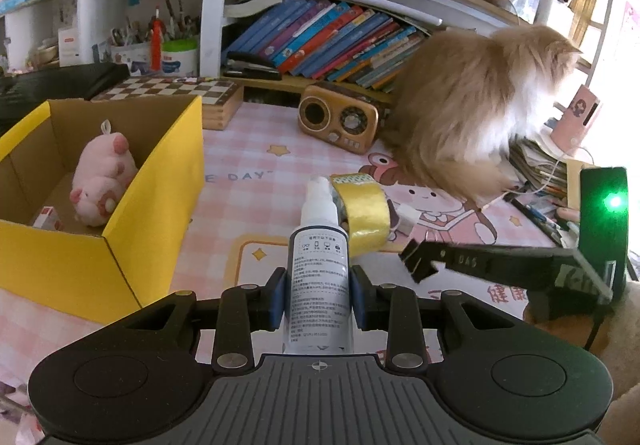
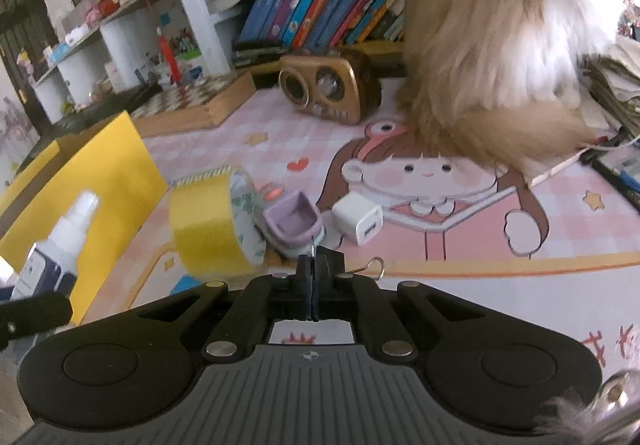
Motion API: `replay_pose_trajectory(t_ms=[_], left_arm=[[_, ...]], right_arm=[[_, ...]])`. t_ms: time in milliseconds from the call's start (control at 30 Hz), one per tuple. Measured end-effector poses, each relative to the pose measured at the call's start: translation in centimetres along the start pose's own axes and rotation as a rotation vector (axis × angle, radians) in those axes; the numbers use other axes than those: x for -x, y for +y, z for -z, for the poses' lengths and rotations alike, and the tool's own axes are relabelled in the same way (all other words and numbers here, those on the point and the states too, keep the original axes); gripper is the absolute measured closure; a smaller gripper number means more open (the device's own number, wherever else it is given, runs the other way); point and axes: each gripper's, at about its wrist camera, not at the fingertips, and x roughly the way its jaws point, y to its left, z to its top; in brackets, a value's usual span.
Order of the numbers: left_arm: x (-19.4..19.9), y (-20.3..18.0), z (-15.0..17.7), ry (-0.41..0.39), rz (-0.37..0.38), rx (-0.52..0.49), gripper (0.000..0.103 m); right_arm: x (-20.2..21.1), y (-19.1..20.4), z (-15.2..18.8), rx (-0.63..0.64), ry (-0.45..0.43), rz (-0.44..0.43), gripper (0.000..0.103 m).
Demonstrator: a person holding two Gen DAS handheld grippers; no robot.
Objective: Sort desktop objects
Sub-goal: 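Grasp the black binder clip with the right gripper while the left holds the bottle, then carry the spray bottle and binder clip toward the yellow box with both grippers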
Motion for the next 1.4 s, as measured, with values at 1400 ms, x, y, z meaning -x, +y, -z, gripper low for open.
replay_pose_trajectory(t_ms=[1400], left_arm=[[3.0,1.5,1.0,-0.056,0.066,-0.005,0.072]], right_arm=[[4.4,2.1,0.6,-0.023,-0.051,-0.009,0.098]])
